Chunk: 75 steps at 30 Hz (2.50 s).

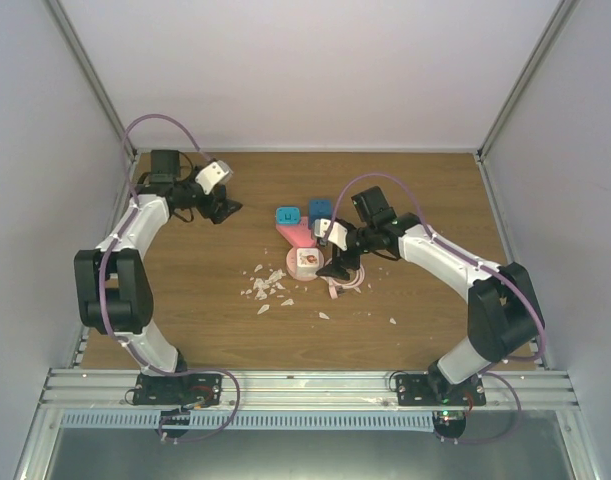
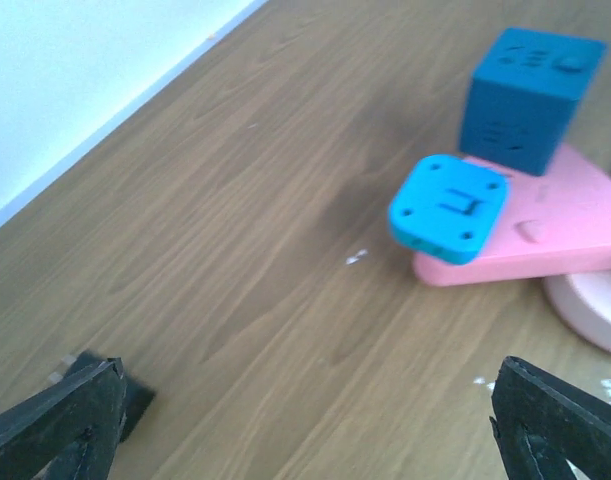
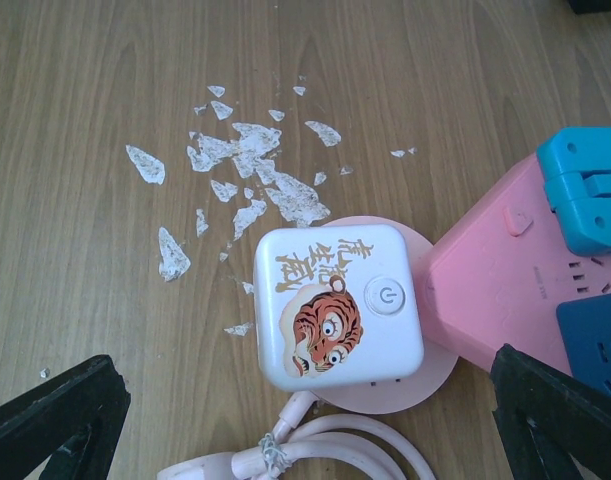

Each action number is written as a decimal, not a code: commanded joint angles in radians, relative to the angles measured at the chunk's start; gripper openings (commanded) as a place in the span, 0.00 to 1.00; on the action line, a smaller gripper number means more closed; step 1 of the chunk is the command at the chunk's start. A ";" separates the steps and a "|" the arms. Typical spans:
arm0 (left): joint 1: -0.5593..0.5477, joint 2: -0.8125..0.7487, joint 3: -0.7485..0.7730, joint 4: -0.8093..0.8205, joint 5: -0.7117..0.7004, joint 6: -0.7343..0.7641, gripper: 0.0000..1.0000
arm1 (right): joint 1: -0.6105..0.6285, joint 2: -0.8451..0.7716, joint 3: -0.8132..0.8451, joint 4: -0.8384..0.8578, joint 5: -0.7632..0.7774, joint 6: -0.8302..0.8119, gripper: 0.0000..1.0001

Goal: Pull the plug off the socket

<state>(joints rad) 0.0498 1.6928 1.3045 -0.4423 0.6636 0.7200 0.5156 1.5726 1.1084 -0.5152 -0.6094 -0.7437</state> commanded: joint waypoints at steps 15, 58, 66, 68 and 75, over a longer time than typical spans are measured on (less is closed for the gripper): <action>-0.310 0.003 -0.064 -0.187 0.245 0.195 0.93 | -0.052 0.008 -0.064 0.036 -0.146 -0.037 1.00; -0.611 0.013 -0.275 0.115 -0.059 0.156 0.68 | -0.246 -0.103 -0.208 0.274 -0.364 0.291 0.64; -0.606 -0.057 -0.341 0.096 -0.021 0.230 0.44 | -0.240 -0.094 -0.242 0.340 -0.318 0.310 0.53; -0.598 -0.063 -0.347 0.079 -0.002 0.242 0.42 | -0.235 -0.081 -0.240 0.337 -0.317 0.308 0.51; -0.574 -0.086 -0.362 0.004 0.107 0.333 0.41 | -0.142 -0.059 -0.255 0.407 -0.243 0.337 0.39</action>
<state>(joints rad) -0.5320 1.6493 0.9642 -0.3729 0.6582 0.9733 0.3088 1.4891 0.8688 -0.1818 -0.9039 -0.4274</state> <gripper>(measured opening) 0.597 0.420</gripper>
